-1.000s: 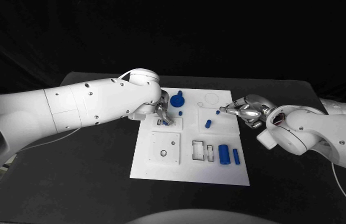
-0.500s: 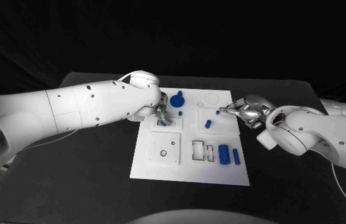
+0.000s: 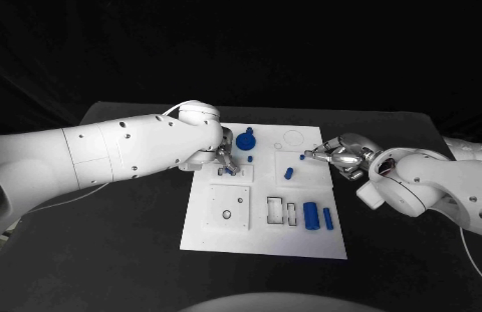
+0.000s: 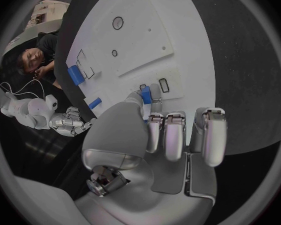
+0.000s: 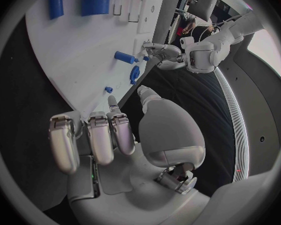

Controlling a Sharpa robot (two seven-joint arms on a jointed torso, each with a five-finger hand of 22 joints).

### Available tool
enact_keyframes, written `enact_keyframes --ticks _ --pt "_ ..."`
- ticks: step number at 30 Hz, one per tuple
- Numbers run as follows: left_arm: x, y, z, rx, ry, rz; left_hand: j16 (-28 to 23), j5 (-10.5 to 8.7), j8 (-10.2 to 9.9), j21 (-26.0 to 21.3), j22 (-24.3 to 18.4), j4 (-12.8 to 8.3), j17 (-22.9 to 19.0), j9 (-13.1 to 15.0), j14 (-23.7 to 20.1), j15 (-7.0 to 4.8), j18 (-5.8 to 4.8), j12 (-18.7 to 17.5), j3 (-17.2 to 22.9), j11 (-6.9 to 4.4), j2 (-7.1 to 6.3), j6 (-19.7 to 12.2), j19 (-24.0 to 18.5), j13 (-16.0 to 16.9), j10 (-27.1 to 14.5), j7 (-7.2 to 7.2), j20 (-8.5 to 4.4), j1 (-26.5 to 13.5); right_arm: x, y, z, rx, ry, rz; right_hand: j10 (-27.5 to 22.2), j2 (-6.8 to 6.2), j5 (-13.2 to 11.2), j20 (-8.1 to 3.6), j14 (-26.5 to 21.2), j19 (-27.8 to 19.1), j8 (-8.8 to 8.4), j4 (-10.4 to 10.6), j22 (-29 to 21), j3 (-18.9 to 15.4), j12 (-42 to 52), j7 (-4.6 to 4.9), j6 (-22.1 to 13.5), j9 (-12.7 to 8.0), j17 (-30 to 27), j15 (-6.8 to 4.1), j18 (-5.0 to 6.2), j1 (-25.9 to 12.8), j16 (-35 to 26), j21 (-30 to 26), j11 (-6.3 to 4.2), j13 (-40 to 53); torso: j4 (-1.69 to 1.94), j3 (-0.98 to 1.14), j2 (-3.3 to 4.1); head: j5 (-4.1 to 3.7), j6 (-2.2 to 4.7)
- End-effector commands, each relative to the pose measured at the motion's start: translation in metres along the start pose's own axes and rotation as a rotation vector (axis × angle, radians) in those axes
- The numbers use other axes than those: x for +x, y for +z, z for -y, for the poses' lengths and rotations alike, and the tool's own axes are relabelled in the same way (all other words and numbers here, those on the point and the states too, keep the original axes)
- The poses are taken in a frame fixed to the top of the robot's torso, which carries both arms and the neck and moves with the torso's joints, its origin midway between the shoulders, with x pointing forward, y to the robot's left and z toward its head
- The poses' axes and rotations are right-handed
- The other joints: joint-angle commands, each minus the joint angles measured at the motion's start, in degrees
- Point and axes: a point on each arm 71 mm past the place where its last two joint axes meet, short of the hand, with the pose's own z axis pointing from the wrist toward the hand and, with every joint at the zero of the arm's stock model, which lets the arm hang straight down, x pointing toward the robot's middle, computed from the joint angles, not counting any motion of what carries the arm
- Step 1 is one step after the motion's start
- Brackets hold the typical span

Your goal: Assemble the parts on the task board

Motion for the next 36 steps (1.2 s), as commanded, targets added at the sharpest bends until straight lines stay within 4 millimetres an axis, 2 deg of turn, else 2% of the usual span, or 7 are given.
enact_keyframes --ticks 1,8,15,36 --pt "0.0003 -0.0006 -0.0100 -0.146 -0.033 0.011 0.1 0.59 -0.2 0.1 15.1 0.0 15.1 0.2 5.9 -0.45 -0.85 0.1 0.6 -0.47 0.11 0.4 5.9 15.0 6.2 -0.12 0.38 0.6 0.0016 0.0000 0.0003 0.001 -0.012 -0.014 6.0 0.61 0.0 0.49 5.9 6.1 0.16 0.1 15.1 -0.4 0.2 0.04 -0.3 -0.1 15.1 0.34 -0.39 0.0 0.2 0.3 0.48 15.1 0.03 0.03 0.00 0.00 -0.10" --pt "0.0007 -0.0003 -0.0095 -0.140 -0.037 0.003 0.1 0.86 -0.2 0.1 15.1 0.1 15.1 0.3 5.9 -0.49 -0.85 0.1 0.8 -0.47 -0.16 0.8 5.9 15.0 6.2 -0.08 0.40 0.4 0.0018 0.0001 0.0002 0.001 -0.012 -0.014 6.0 0.61 0.0 0.49 5.9 6.1 0.16 0.1 15.1 -0.4 0.2 0.04 -0.3 -0.1 15.1 0.34 -0.39 0.0 0.2 0.3 0.48 15.1 0.02 0.02 -0.01 -0.01 -0.23" --pt "0.0013 0.0000 -0.0080 -0.137 -0.033 -0.010 0.1 0.88 -0.6 0.1 15.1 0.2 15.1 0.4 5.9 -0.45 -0.85 0.1 0.6 -0.39 -0.51 1.2 5.9 15.0 6.2 0.00 0.44 -2.2 0.0017 0.0001 0.0003 0.002 -0.013 -0.014 6.0 0.61 0.0 0.49 5.9 6.1 0.16 0.1 15.1 -0.4 0.2 0.04 -0.3 -0.1 15.1 0.34 -0.39 0.0 0.2 0.3 0.48 15.1 -0.01 0.02 -0.01 0.00 -0.26" --pt "0.0032 0.0001 -0.0076 -0.136 -0.026 -0.039 0.1 0.80 -0.8 0.1 15.1 0.2 15.1 0.5 5.9 -0.43 -0.85 0.1 0.3 -0.36 -0.75 1.3 5.9 15.0 6.2 0.03 0.47 -3.4 0.0016 0.0001 0.0008 0.006 -0.014 -0.015 6.0 0.61 0.0 0.49 5.9 6.1 0.16 0.1 15.1 -0.4 0.2 0.04 -0.3 -0.1 15.1 0.34 -0.39 0.0 0.2 0.3 0.48 15.1 0.06 0.01 -0.02 -0.02 -0.32"
